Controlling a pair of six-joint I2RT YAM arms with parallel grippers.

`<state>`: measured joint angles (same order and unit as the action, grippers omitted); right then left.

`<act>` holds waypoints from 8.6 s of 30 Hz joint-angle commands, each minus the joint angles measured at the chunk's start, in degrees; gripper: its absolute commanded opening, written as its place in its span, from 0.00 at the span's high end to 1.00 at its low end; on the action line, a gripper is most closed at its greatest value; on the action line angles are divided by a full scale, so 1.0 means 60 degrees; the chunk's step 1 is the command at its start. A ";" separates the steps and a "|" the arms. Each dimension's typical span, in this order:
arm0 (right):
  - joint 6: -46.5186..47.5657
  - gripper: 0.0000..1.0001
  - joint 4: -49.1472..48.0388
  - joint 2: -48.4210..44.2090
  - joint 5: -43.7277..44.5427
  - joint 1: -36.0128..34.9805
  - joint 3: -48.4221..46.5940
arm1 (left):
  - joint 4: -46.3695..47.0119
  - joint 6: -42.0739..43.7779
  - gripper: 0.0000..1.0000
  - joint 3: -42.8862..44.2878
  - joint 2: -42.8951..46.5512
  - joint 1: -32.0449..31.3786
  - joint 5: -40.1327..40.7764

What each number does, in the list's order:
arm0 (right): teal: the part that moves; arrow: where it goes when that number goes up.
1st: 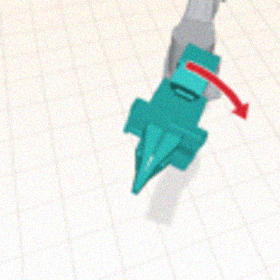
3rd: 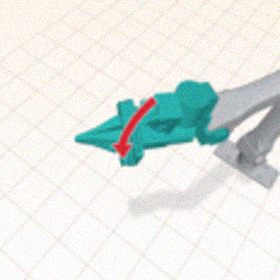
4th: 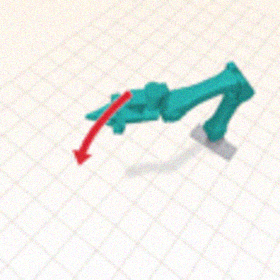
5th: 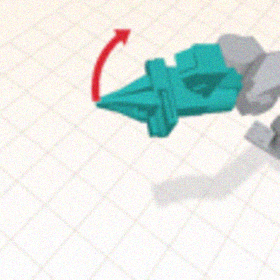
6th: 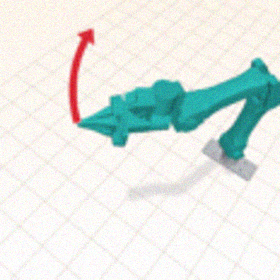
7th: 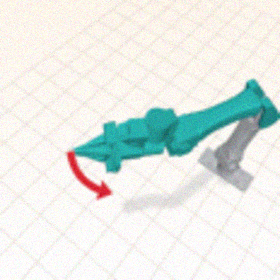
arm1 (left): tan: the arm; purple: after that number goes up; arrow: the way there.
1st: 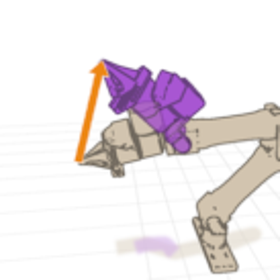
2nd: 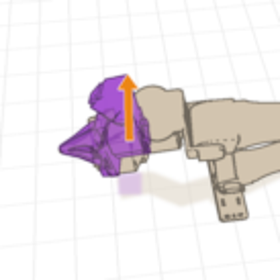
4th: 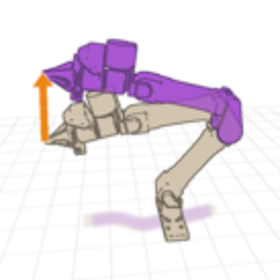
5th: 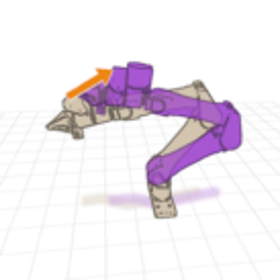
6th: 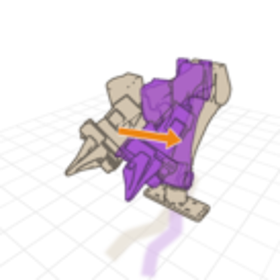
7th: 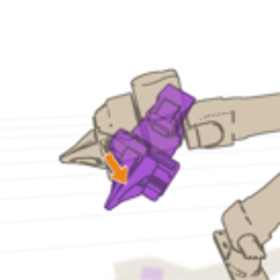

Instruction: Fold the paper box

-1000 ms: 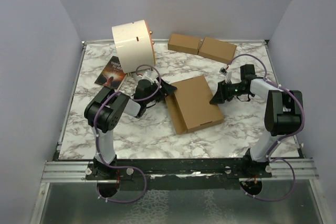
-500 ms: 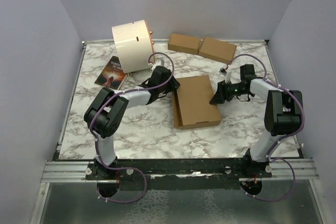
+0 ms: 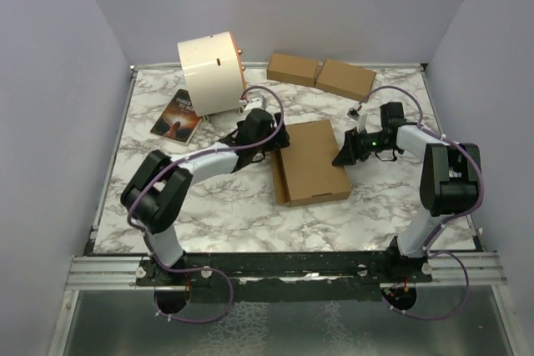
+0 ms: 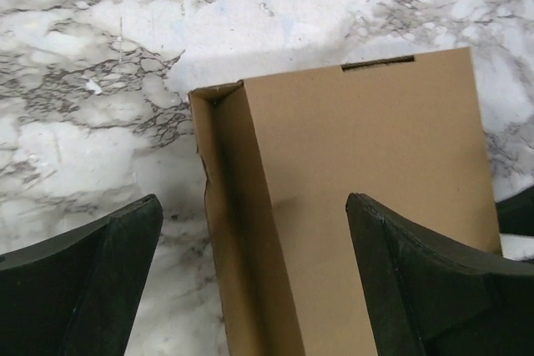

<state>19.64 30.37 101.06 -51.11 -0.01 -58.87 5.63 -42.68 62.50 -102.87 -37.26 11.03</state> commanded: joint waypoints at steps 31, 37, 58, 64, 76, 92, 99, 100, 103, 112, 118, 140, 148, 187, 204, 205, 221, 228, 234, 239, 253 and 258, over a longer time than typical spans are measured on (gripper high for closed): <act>0.0446 0.50 0.0249 0.0252 0.1168 -0.0203 0.0298 | 0.5987 -0.3275 0.08 -0.7064 0.3876 -0.2882 0.0535; 0.0448 0.50 0.0241 0.0252 0.1147 -0.0203 0.0290 | 0.5291 -0.3591 0.14 -0.6607 0.3464 -0.3221 0.0990; 0.0441 0.50 0.0241 0.0265 0.1157 -0.0235 0.0305 | 0.3613 -0.3607 0.92 -0.5326 0.2847 -0.3425 0.0539; 0.0447 0.50 0.0241 0.0256 0.1165 -0.0233 0.0305 | 0.3660 -0.2241 0.38 -0.5860 0.3945 -0.3325 0.0897; 0.0457 0.50 0.0245 0.0293 0.1153 -0.0262 0.0294 | 0.3887 -0.0756 0.20 -0.4208 0.2908 0.0920 -0.2364; 0.0478 0.50 0.0272 0.0401 0.1143 -0.0328 0.0275 | 0.2298 -0.0235 0.42 -0.0284 -0.0989 0.1067 -0.2041; 0.0497 0.50 0.0270 0.0418 0.1145 -0.0342 0.0276 | 0.2068 -0.0085 0.75 0.0021 -0.1349 0.1055 -0.2241; 0.0505 0.50 0.0272 0.0421 0.1150 -0.0349 0.0276 | 0.2069 -0.0069 0.79 0.0029 -0.1373 0.1064 -0.2309; 0.0495 0.50 0.0269 0.0409 0.1151 -0.0350 0.0276 | 0.2084 0.0001 0.94 0.0042 -0.1421 0.1060 -0.2562; 0.0478 0.49 0.0271 0.0357 0.1166 -0.0350 0.0261 | 0.2041 0.0677 0.67 -0.0367 -0.0358 0.1052 -0.2466; 0.0473 0.49 0.0275 0.0384 0.1157 -0.0342 0.0247 | 0.2085 0.1120 0.44 -0.1464 0.1565 0.1046 -0.2465; 0.0449 0.49 0.0248 0.0345 0.1187 -0.0350 0.0290 | 0.2770 -0.1252 0.47 -0.4192 0.2409 -0.1449 -0.0826; 0.0464 0.49 0.0245 0.0356 0.1146 -0.0350 0.0290 | 0.2997 -0.1281 0.80 -0.3991 0.1935 -0.1459 -0.1025; 0.2583 0.72 0.0973 -0.4360 0.2651 0.0236 0.1215 | 0.1574 -0.0431 1.00 -0.7250 0.7108 -0.1544 -0.1722; 0.2534 0.95 0.0836 -0.2555 0.4101 -0.1263 0.2317 | 0.0474 -0.1483 1.00 -0.4244 0.2706 -0.3528 -0.0296; 0.2554 0.95 0.0886 -0.2589 0.3911 -0.1290 0.2338 | 0.0542 -0.1546 1.00 -0.4152 0.2601 -0.3623 -0.0286; 0.2465 0.94 0.0794 -0.2684 0.3491 -0.2177 0.2332 | -0.1096 -0.1126 1.00 -0.1193 0.1043 -0.3806 0.0391; 0.2191 0.92 0.0564 -0.2656 0.3956 -0.2168 0.2337 | -0.2741 -0.1707 1.00 -0.0341 0.0600 -0.3902 0.0977; 0.1755 0.85 0.0284 -0.2898 0.4347 -0.1962 0.2282 | -0.3002 -0.1371 0.96 -0.1351 0.2295 -0.3757 0.1960; 0.1565 0.78 -0.0082 -0.3316 0.4556 -0.1566 0.2195 | -0.2105 -0.0376 0.72 -0.2692 0.3774 -0.2965 0.1390; 0.1027 0.77 -0.0317 0.0259 0.4881 -0.1474 -0.2086 | 0.0746 0.2309 0.89 -0.1165 0.1206 0.0733 -0.1113; 0.0993 0.79 -0.0253 0.1441 0.5040 -0.1475 -0.3096 | 0.0738 0.2363 0.92 0.0475 -0.0826 0.0731 -0.1449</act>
<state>26.68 28.21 105.51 -22.02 -8.99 -73.32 7.99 -30.83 59.72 -101.49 -32.95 5.74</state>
